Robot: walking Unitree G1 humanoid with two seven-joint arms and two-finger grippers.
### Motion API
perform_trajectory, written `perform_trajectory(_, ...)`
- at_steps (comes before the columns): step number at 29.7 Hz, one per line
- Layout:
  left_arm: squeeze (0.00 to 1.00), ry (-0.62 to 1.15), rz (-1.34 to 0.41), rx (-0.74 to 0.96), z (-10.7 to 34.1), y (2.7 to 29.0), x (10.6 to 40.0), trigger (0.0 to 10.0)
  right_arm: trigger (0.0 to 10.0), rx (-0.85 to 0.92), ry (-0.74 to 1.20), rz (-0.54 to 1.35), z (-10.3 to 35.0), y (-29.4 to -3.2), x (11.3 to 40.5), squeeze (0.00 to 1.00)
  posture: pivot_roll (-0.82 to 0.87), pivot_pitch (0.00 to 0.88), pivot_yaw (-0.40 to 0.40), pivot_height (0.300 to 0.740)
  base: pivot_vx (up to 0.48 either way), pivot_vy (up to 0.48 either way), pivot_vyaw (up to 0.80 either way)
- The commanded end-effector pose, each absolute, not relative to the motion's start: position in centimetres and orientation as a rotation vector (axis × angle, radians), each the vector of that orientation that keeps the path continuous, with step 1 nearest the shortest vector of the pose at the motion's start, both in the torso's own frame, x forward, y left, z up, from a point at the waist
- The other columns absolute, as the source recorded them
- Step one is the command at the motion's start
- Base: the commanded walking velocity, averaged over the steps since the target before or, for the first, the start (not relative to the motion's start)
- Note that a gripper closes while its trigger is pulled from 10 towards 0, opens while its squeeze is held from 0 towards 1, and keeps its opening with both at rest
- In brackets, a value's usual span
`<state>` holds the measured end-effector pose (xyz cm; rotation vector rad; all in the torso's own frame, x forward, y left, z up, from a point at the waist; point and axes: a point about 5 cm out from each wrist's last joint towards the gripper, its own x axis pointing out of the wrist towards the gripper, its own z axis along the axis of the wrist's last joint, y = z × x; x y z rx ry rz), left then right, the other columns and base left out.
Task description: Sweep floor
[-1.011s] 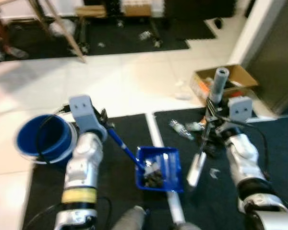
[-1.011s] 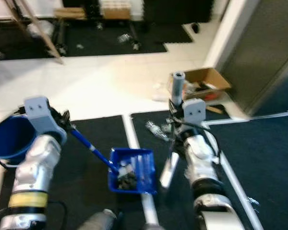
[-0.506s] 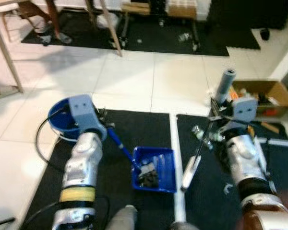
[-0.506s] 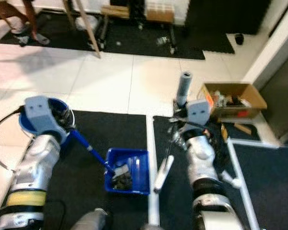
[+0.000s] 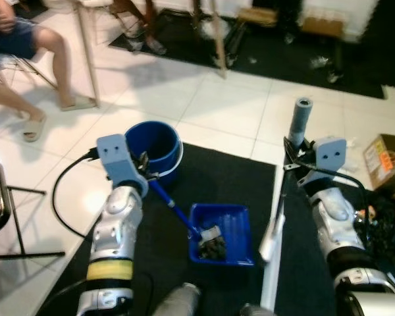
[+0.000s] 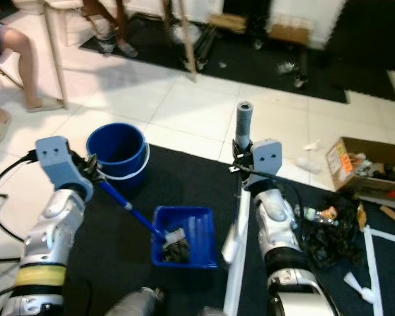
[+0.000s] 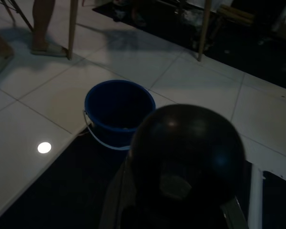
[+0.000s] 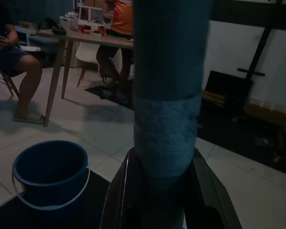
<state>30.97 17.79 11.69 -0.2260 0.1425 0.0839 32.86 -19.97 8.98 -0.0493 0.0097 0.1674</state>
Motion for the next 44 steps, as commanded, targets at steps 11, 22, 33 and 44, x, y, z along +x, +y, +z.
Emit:
perform_trajectory(11, 0.0, 0.109, 0.081, -0.256, 12.2, 17.6, 31.0, 10.0, 10.0, -0.067, -0.024, 0.191, 9.8, -19.5, 33.2, 0.0, 0.07, 0.036, -0.041, 0.74, 0.0, 0.0, 0.79)
perform_trajectory(22, 0.0, 0.108, 0.08, -0.257, 12.2, 17.5, 31.0, 10.0, 10.0, -0.067, -0.024, 0.193, 9.8, -19.5, 33.2, 0.0, 0.07, 0.037, -0.042, 0.74, 0.0, 0.0, 0.79)
perform_trajectory(33, 0.0, 0.11, 0.076, -0.255, 12.1, 17.4, 31.1, 10.0, 10.0, -0.044, -0.052, 0.201, 10.2, -19.2, 33.2, 0.0, 0.07, 0.036, -0.041, 0.74, 0.0, 0.0, 0.64)
perform_trajectory(44, 0.0, 0.094, 0.03, -0.258, 12.3, 16.7, 31.5, 10.0, 10.0, -0.013, -0.086, 0.204, 10.9, -18.9, 33.5, 0.0, 0.06, 0.027, -0.038, 0.74, 0.0, 0.0, 0.0)
